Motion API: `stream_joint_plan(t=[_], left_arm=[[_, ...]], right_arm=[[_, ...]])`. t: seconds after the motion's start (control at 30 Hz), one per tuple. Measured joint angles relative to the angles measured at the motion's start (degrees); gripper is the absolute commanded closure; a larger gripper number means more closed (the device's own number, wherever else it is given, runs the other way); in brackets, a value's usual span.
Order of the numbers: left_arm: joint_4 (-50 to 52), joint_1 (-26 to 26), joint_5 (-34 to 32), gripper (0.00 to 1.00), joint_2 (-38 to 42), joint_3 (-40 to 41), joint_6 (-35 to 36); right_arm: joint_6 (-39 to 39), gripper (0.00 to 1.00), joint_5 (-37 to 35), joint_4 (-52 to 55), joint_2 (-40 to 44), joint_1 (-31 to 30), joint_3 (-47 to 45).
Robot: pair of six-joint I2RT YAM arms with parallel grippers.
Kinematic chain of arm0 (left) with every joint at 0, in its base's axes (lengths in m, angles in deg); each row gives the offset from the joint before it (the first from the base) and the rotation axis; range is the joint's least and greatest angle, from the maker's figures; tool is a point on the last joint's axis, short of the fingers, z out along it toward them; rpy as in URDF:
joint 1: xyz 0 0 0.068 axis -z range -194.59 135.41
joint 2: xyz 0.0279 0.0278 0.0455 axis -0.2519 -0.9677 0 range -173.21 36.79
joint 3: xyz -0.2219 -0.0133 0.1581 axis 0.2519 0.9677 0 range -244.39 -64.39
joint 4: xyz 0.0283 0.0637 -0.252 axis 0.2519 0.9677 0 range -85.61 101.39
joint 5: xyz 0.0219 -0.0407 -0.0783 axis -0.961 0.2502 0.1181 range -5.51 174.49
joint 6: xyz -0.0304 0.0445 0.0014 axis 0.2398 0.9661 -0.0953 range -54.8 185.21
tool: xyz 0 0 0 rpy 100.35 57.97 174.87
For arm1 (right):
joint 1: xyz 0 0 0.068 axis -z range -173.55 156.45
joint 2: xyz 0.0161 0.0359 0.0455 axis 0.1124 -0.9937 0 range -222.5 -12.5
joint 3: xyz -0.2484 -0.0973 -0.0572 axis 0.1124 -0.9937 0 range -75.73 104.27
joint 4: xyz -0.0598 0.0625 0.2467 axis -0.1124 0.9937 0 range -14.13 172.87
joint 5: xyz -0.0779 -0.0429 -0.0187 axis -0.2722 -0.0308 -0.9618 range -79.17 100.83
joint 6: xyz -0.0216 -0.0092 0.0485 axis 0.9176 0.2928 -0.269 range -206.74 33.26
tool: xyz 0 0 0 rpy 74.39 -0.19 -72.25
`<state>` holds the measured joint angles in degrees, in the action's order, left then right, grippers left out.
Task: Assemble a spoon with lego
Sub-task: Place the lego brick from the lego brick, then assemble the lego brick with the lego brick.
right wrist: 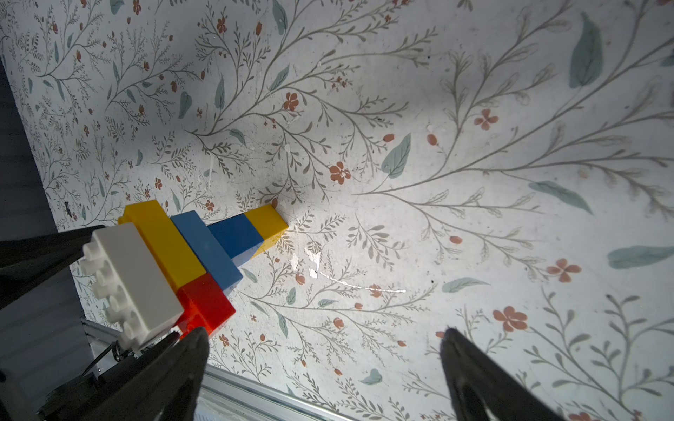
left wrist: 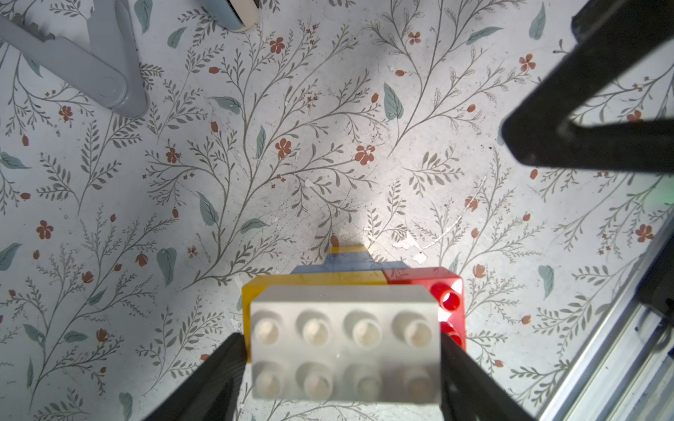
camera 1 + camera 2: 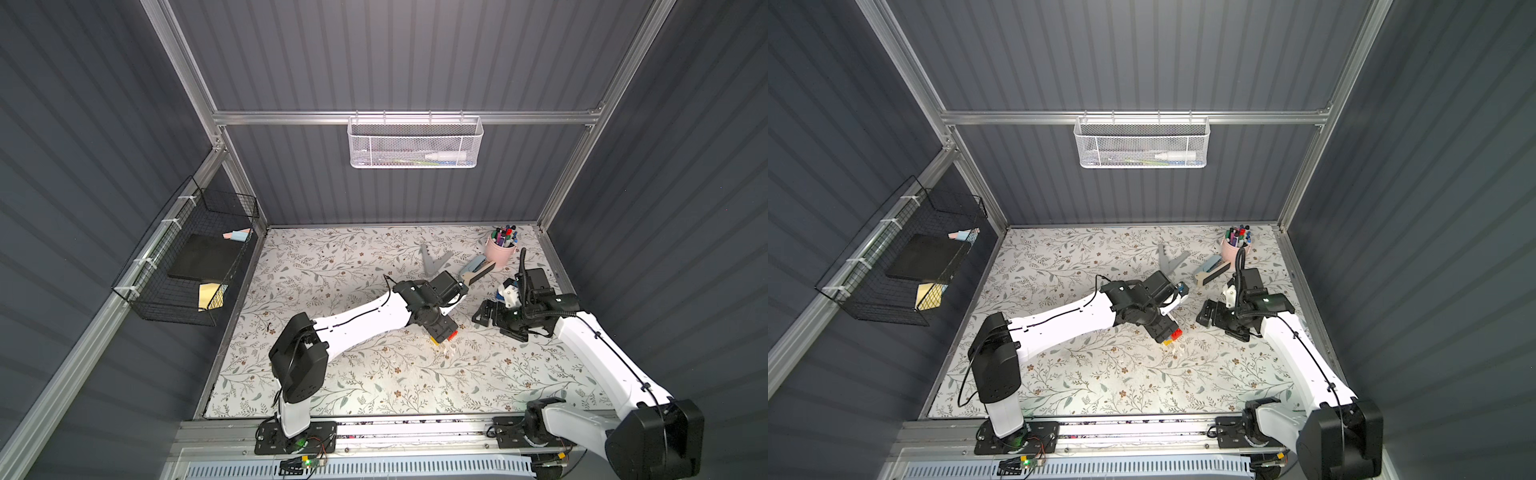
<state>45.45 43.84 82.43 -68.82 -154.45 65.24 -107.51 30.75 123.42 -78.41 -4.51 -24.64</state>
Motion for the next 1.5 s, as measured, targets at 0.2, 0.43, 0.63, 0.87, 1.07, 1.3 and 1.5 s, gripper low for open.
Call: stream_joint_plan(t=[0.2,0.43,0.63,0.87,1.07,1.3,1.5], left_arm=[[0.0,0.0,-0.9,0.02,0.0,0.0,0.1],[0.0,0.0,-1.2,0.01,0.5,0.0,0.0],[0.2,0.0,-2.0,0.01,0.8,-0.8,0.0],[0.7,-0.9,-5.0,0.01,4.9,-0.9,-2.6],[-4.5,-6.3,-6.5,0.01,22.2,7.6,-9.3],[-7.9,-7.9,-7.5,0.01,34.1,17.5,-17.1],[-10.9,-11.5,-7.6,0.01,35.6,32.8,-26.3]], right_arm=[[0.0,0.01,0.2,0.0,0.0,0.0,0.0],[0.4,0.01,1.3,0.0,0.0,0.0,0.0],[1.3,0.01,2.0,0.2,0.0,0.0,0.3],[4.6,0.01,4.3,1.2,-0.2,-0.2,3.9],[8.1,0.01,5.2,3.3,-3.0,-4.5,10.8],[11.8,0.02,3.4,5.5,-11.1,-15.4,17.8],[16.6,0.06,-1.1,9.0,-17.3,-23.1,26.2]])
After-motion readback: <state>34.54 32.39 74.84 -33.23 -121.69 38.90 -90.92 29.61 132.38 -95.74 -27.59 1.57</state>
